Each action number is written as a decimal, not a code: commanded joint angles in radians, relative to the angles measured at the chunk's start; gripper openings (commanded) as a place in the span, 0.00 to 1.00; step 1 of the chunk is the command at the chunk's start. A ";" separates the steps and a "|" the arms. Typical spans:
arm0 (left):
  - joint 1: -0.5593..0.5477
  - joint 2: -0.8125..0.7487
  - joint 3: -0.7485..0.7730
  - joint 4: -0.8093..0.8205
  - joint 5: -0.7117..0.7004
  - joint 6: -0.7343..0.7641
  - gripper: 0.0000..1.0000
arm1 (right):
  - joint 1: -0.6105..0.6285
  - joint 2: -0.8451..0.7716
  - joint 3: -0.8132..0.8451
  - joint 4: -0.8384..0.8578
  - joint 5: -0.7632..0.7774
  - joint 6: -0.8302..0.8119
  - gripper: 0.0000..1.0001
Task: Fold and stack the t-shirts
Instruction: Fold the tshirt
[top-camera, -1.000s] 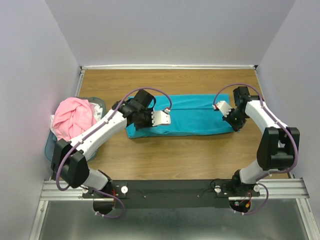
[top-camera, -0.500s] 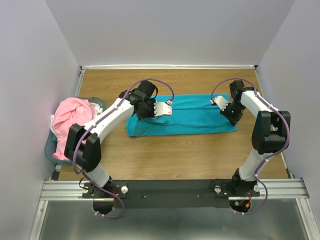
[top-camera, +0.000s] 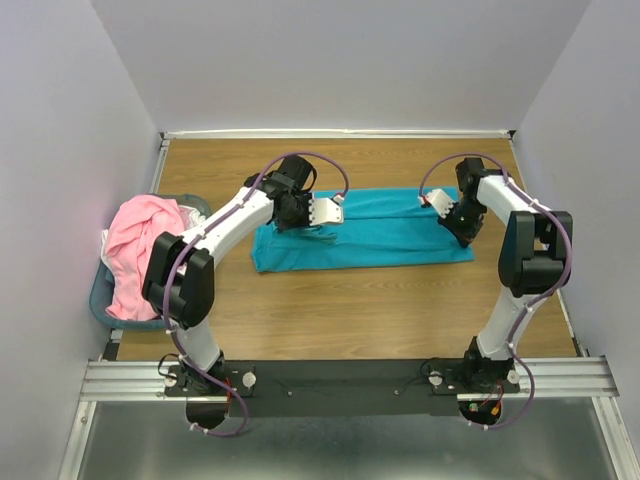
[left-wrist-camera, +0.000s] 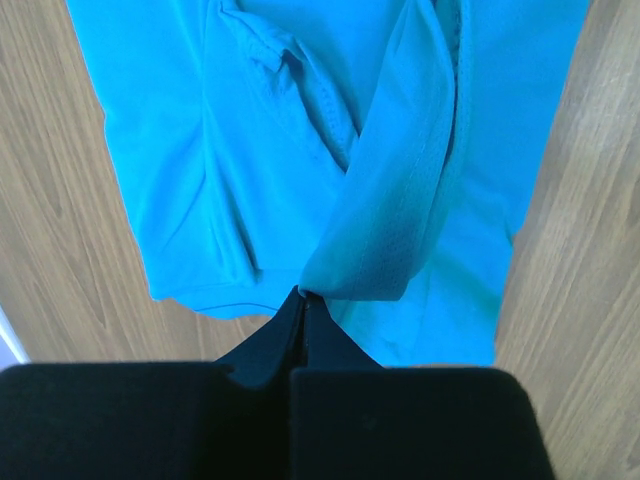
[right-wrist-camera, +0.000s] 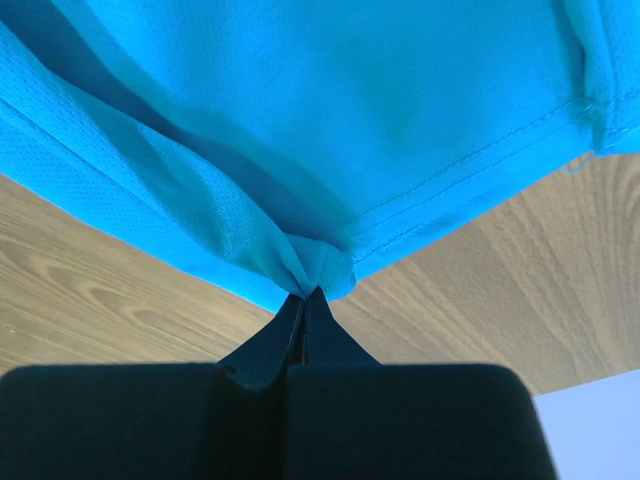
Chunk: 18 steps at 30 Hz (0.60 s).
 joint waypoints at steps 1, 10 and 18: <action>0.019 0.016 0.038 0.004 -0.015 0.026 0.00 | 0.004 0.024 0.044 -0.013 0.020 -0.018 0.01; 0.033 0.036 0.084 -0.008 -0.019 0.041 0.00 | 0.004 0.044 0.081 -0.019 0.020 -0.021 0.01; 0.035 0.079 0.128 -0.016 -0.030 0.058 0.00 | 0.004 0.078 0.131 -0.018 0.020 -0.014 0.01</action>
